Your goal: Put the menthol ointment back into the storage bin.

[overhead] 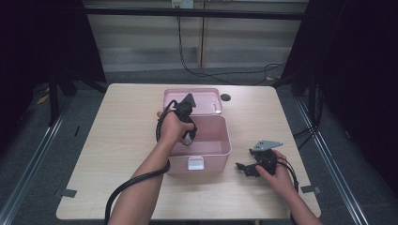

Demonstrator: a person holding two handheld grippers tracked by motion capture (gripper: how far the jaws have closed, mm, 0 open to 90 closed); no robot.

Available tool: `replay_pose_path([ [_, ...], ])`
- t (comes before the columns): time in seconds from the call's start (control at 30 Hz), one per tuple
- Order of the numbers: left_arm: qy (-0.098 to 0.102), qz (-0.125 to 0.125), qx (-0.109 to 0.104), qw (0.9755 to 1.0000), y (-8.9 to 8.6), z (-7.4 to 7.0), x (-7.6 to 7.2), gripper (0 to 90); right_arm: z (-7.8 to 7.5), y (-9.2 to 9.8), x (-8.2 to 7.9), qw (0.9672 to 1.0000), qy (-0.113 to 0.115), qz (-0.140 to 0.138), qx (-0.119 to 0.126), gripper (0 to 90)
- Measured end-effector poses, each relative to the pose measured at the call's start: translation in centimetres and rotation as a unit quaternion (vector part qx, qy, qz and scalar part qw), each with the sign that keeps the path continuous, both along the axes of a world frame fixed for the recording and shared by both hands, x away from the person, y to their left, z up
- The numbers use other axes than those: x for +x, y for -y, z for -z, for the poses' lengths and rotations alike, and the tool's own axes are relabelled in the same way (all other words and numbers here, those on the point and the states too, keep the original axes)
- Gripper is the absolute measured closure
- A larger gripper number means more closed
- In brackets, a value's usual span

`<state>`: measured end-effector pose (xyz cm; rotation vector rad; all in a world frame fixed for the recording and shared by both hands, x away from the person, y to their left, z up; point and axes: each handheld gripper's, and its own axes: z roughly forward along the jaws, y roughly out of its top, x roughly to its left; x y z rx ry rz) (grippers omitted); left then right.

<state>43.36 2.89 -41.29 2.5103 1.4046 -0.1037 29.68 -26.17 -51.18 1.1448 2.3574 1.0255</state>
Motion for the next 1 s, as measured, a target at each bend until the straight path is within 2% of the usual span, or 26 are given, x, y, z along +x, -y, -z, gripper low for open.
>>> replay_pose_path([
  [0.27,0.006,-0.003,-0.005,1.0,0.5,0.4,0.0,50.0,0.0,0.0,0.0,1.0,0.0,0.0,0.0,14.7],
  [1.0,0.002,-0.016,-0.008,0.9998,0.6,1.8,0.1,50.0,0.0,0.0,0.0,1.0,-0.001,-0.001,0.002,14.7],
])
